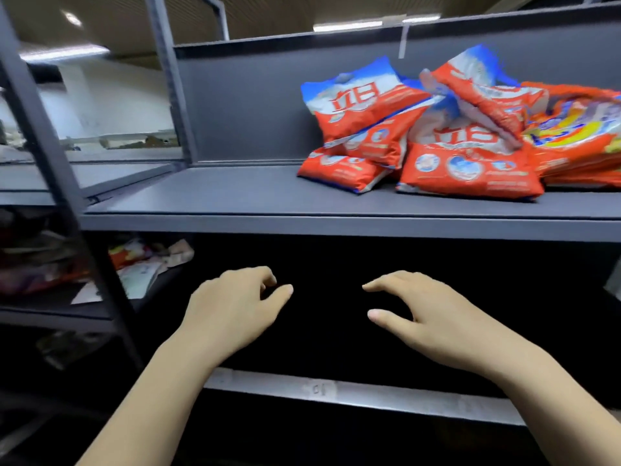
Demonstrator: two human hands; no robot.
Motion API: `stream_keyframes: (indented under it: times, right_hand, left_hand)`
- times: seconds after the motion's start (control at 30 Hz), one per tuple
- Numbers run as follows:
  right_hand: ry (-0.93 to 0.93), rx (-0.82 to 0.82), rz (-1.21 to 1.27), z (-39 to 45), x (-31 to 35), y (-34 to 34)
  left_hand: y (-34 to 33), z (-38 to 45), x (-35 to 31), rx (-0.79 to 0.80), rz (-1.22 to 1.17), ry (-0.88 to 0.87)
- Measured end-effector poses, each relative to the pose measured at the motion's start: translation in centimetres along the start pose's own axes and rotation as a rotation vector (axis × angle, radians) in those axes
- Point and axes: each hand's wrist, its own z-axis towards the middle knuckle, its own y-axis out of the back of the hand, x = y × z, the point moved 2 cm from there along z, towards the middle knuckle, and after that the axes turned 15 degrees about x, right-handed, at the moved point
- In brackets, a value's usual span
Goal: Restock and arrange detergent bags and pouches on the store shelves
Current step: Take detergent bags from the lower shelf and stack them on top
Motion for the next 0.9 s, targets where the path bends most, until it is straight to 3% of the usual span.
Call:
stream_keyframes:
  times: [0.57, 0.9]
  right_hand:
    - [0.266, 0.218, -0.024, 14.9, 18.3, -11.2]
    - [0.420, 0.277, 0.028, 27.8, 28.3, -17.5]
  left_hand:
    - [-0.4, -8.6, 26.1, 0.025, -0.110, 0.412]
    - [1.3, -7.5, 40.2, 0.052, -0.112, 0.569]
